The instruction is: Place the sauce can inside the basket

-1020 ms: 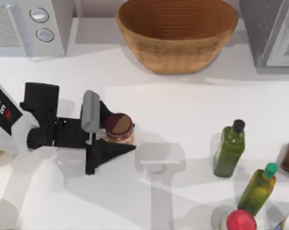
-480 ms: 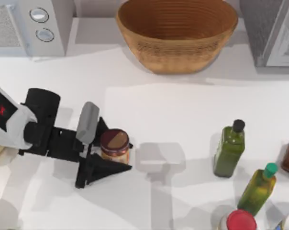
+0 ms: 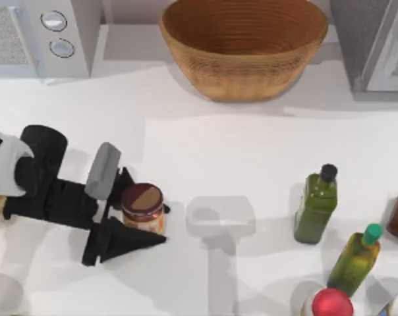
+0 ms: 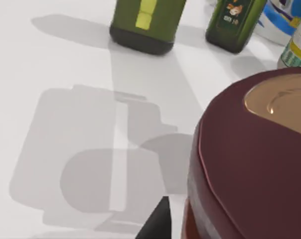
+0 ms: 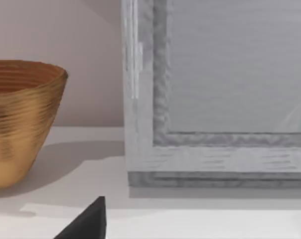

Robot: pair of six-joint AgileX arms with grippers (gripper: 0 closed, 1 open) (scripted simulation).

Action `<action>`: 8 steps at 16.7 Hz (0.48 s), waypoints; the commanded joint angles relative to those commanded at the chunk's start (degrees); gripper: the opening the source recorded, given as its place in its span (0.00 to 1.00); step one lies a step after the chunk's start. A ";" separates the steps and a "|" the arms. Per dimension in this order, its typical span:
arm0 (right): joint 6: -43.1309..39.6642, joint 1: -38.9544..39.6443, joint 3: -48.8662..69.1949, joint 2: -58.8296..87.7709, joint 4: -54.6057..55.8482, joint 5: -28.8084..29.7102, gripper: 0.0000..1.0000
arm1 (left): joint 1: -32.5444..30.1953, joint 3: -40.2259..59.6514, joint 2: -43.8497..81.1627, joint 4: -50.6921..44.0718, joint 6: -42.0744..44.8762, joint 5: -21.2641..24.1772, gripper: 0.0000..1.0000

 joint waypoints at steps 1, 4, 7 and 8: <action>0.00 0.00 0.00 0.00 0.00 0.00 1.00 | 0.52 -0.16 -0.81 -2.01 1.33 0.18 0.00; 0.00 0.00 0.00 0.00 0.00 0.00 1.00 | 2.24 -0.59 -3.48 -7.56 5.35 0.77 0.00; 0.00 0.00 0.00 0.00 0.00 0.00 1.00 | 4.21 -1.05 -6.36 -12.51 9.35 1.36 0.00; 0.00 0.00 0.00 0.00 0.00 0.00 1.00 | 4.94 -1.22 -7.34 -14.03 10.67 1.55 0.00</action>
